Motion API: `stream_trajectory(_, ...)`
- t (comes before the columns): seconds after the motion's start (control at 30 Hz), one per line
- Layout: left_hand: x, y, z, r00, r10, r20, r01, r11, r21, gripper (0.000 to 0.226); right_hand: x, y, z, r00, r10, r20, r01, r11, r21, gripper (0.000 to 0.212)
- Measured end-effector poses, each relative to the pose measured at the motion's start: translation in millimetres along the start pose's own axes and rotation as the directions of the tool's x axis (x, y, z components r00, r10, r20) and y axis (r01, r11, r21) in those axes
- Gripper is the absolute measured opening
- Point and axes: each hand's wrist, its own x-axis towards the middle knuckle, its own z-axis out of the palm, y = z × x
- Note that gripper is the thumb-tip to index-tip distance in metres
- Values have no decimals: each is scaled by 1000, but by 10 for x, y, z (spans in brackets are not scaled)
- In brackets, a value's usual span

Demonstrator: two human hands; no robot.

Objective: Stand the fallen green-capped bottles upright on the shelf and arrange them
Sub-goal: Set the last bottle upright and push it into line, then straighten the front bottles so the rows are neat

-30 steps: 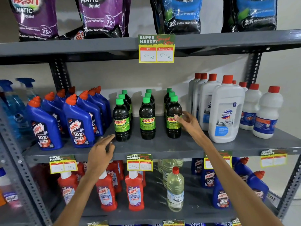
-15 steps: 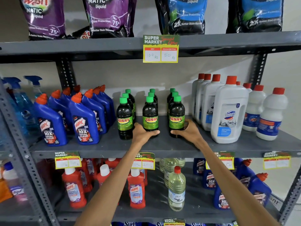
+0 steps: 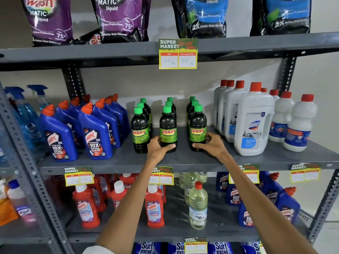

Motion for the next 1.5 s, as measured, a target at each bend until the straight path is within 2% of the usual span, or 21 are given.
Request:
stream_trajectory(0.53, -65, -45, -1, 998, 66, -19, -66, 997, -43, 54, -129, -9, 12, 997, -40, -61, 35, 996, -78, 59)
stream_trajectory(1.5, -106, -29, 31, 997, 66, -43, -65, 998, 19, 57, -174, -57, 42, 996, -23, -86, 13, 992, -123, 78)
